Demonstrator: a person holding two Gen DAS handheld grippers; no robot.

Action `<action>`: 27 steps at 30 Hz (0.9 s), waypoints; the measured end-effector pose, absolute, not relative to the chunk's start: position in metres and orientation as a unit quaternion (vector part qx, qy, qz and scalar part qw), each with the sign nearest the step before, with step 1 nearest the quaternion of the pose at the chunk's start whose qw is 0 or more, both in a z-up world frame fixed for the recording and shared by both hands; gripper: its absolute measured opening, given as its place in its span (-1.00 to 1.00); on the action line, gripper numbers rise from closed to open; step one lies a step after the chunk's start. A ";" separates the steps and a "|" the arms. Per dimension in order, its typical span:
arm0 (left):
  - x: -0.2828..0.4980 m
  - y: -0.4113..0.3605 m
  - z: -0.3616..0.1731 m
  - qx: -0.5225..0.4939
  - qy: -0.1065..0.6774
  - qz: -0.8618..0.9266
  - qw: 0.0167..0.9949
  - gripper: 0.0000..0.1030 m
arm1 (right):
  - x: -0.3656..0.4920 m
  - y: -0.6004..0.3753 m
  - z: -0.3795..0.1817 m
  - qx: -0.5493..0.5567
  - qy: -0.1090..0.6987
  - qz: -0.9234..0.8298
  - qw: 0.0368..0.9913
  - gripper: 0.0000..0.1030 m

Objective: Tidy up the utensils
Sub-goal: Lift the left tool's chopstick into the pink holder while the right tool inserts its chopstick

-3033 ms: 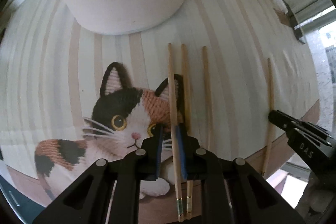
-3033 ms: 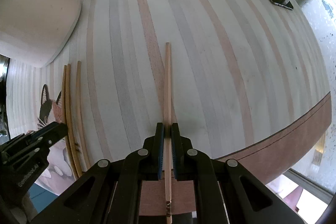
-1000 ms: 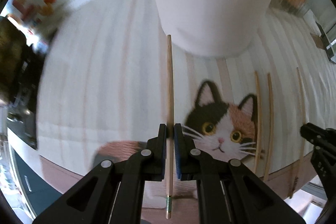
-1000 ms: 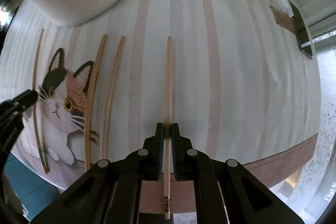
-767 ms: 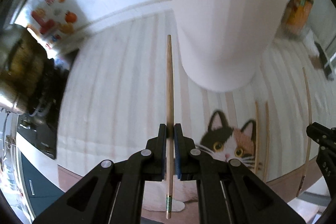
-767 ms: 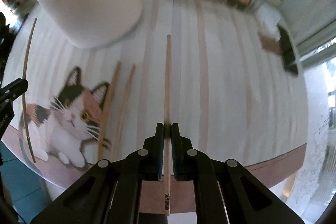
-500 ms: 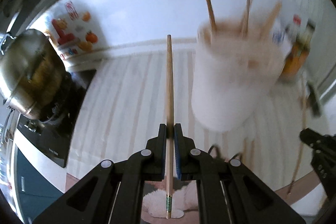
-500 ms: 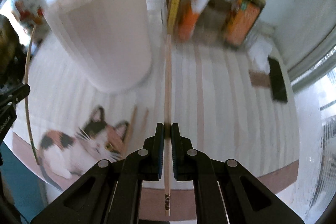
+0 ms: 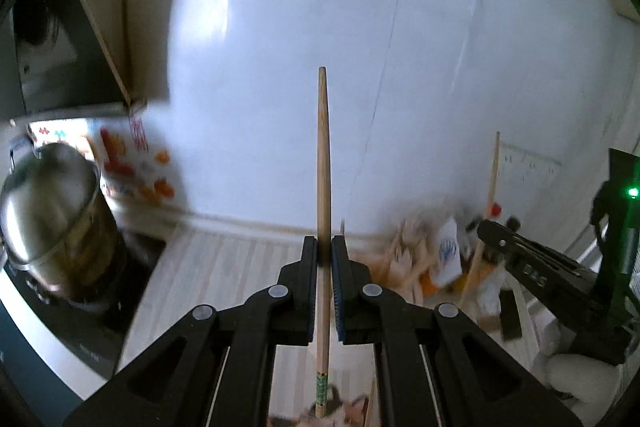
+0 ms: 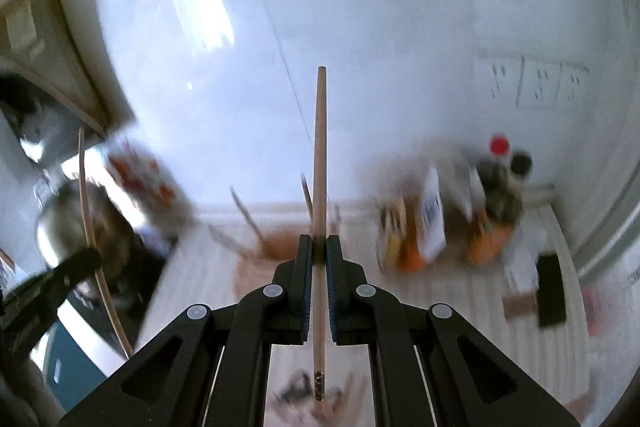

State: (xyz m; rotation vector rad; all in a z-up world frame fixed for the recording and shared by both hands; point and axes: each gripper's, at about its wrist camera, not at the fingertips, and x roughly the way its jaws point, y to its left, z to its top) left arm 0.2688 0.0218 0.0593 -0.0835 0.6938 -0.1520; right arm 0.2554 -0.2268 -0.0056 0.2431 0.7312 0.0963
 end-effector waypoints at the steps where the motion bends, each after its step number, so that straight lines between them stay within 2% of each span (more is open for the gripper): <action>1: 0.274 0.018 0.062 -0.034 0.331 -0.068 0.941 -0.91 | 0.265 -0.228 0.002 0.121 0.347 0.047 0.929 -0.87; 6: 0.308 -0.010 0.059 -0.006 0.306 -0.033 0.951 -0.91 | 0.308 -0.232 0.013 0.140 0.314 0.038 0.938 -0.87; 13: 0.349 -0.032 0.031 -0.031 0.334 -0.035 0.941 -0.91 | 0.365 -0.239 -0.018 0.174 0.312 0.022 0.934 -0.87; 27: 0.386 -0.040 -0.003 -0.081 0.363 -0.057 0.926 -0.91 | 0.390 -0.252 -0.058 0.200 0.301 0.019 0.932 -0.87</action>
